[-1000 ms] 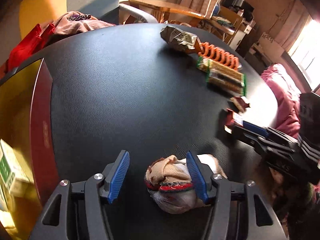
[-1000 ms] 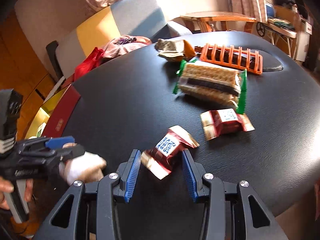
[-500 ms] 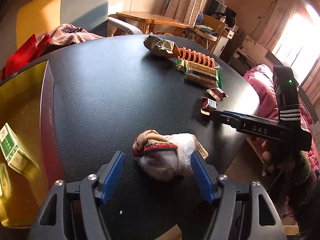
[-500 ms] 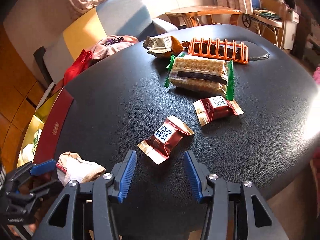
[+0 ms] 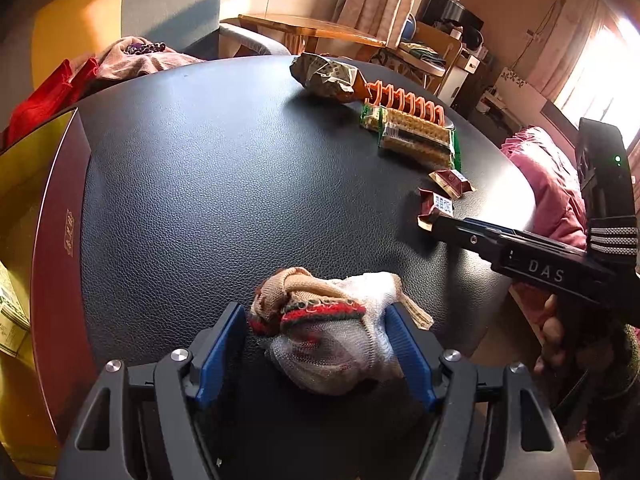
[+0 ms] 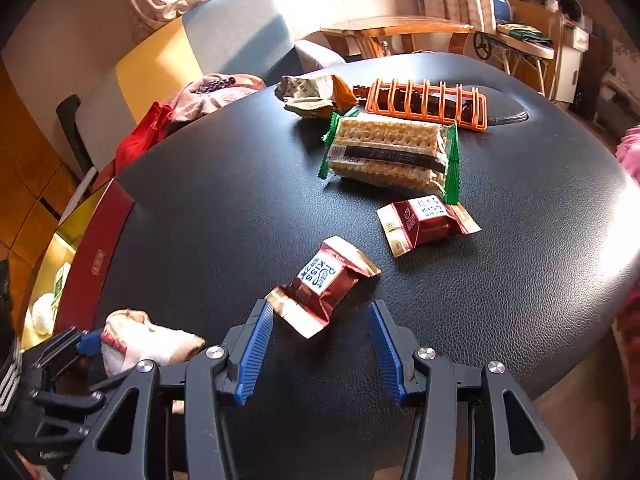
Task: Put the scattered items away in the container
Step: 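Grasp the brown striped sock with the left gripper while the right gripper grasps a red chocolate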
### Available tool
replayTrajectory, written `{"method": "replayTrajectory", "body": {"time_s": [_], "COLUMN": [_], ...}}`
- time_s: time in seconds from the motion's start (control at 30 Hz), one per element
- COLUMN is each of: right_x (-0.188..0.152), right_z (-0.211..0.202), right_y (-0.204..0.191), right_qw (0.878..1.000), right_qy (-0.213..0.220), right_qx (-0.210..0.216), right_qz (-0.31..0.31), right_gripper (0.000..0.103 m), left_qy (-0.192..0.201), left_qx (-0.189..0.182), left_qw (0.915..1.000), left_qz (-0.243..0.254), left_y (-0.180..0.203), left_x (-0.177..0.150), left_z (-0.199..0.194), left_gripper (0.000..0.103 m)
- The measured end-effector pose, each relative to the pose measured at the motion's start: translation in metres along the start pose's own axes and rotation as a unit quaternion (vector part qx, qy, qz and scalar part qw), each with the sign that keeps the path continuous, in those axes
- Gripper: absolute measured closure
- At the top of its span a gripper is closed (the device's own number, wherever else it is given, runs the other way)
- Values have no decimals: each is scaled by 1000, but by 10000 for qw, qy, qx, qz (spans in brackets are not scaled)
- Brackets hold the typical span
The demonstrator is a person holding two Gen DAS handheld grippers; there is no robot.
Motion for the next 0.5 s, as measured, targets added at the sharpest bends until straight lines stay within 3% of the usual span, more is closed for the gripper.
{"method": "replayTrajectory", "body": {"time_s": [0.13,0.3,0.5], "right_x": [7,14,11], "right_z": [7,13,10], "right_y": [-4,-6,-3], "right_qw": [9999,9991,9989], "right_qy": [19,47,93], "right_qx": [-141,-401,-411], "right_qz": [-22,-129,-190], "right_gripper": [51,69,74], "left_qy": [76,134,174], "left_qx": [71,79,4], "left_qw": [9999,9998,9998], "left_qz": [-4,113,109], "left_y": [-1,1,0], "left_x": [-1,-1,-2], "left_z": [-1,-2,-5], "left_gripper": [42,53,57]}}
Point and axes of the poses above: each gripper's, at about its wrist camera, not at the fingertips, and z roughly the way its jaws point, y to its right, x to its top, the point moved 1 cm from there along z, roughly the way its jaws point, and after that the axes turned 8 degrees about -z, right-handed, at the moved point
